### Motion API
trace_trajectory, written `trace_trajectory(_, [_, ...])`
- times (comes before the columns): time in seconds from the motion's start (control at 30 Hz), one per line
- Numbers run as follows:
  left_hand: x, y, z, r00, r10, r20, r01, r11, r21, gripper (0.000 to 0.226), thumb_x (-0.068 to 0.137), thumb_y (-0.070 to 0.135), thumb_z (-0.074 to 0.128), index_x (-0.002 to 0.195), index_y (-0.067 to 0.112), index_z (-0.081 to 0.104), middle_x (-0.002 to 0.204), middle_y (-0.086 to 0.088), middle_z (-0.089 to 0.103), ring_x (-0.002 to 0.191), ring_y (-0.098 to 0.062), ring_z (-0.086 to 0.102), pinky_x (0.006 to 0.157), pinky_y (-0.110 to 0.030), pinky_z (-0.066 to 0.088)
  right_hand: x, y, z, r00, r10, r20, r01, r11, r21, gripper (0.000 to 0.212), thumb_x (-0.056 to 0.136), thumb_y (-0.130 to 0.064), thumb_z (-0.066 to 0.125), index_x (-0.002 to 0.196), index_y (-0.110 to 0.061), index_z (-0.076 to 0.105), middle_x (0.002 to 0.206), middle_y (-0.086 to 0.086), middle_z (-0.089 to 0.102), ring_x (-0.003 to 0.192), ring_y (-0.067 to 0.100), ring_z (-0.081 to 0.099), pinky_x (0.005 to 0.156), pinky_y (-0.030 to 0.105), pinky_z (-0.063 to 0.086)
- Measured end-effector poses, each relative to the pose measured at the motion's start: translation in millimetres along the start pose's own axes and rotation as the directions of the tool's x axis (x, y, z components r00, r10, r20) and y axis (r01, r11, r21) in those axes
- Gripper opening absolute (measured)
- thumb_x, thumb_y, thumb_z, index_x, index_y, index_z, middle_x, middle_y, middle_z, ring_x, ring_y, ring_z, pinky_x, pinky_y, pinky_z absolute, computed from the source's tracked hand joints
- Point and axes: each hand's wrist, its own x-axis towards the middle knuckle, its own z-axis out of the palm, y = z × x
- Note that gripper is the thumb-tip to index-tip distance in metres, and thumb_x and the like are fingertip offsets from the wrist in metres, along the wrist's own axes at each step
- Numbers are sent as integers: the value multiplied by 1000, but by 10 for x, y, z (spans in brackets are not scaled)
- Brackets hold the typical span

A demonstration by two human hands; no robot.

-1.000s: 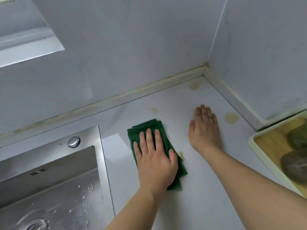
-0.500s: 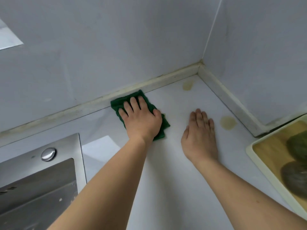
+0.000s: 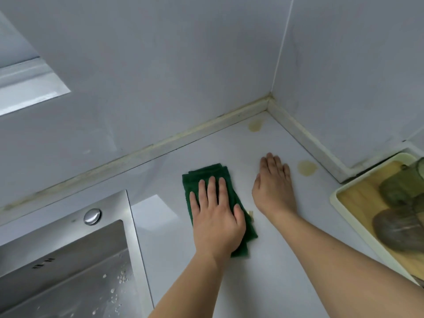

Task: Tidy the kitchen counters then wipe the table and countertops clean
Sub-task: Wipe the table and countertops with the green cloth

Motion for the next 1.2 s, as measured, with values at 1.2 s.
trace_trajectory(1.2, [221, 57, -75, 898, 394, 193, -414, 908, 71, 68, 99, 47, 19, 158, 19, 1, 165, -2, -4, 151, -22, -10, 122, -45, -6, -1666, 532, -311, 743, 620, -250, -481, 755, 446, 39, 99, -9, 40, 136, 1, 50, 145, 14, 46, 136, 27, 37, 114, 31, 24])
